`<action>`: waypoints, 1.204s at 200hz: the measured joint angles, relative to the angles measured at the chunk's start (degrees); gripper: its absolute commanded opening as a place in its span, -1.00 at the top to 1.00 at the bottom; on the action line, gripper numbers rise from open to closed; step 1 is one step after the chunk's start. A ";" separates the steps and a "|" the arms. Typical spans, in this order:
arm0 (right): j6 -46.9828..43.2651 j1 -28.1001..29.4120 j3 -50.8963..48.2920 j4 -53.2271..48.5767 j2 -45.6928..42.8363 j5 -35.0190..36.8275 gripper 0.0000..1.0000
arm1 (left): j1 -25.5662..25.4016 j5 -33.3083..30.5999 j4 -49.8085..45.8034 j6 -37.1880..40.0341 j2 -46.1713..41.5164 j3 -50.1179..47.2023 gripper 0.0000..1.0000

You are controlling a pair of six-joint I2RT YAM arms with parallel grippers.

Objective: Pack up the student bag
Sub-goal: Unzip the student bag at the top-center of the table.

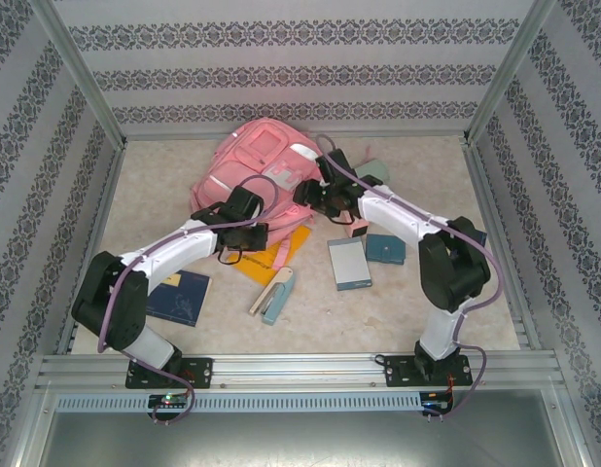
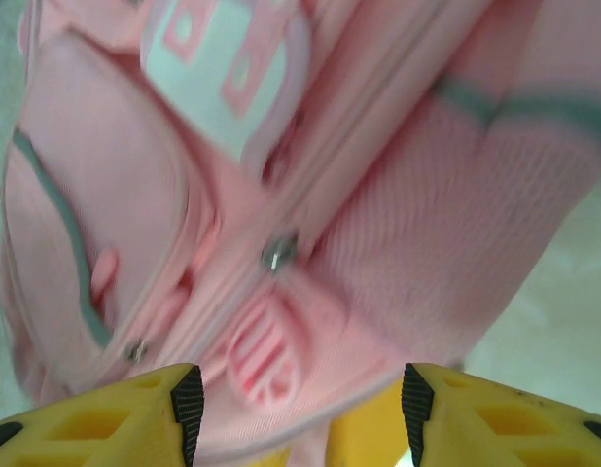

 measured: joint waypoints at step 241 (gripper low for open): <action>10.27 -1.40 -2.69 4.94 3.85 -4.98 1.00 | 2.89 -6.12 -8.79 6.21 0.74 1.99 1.00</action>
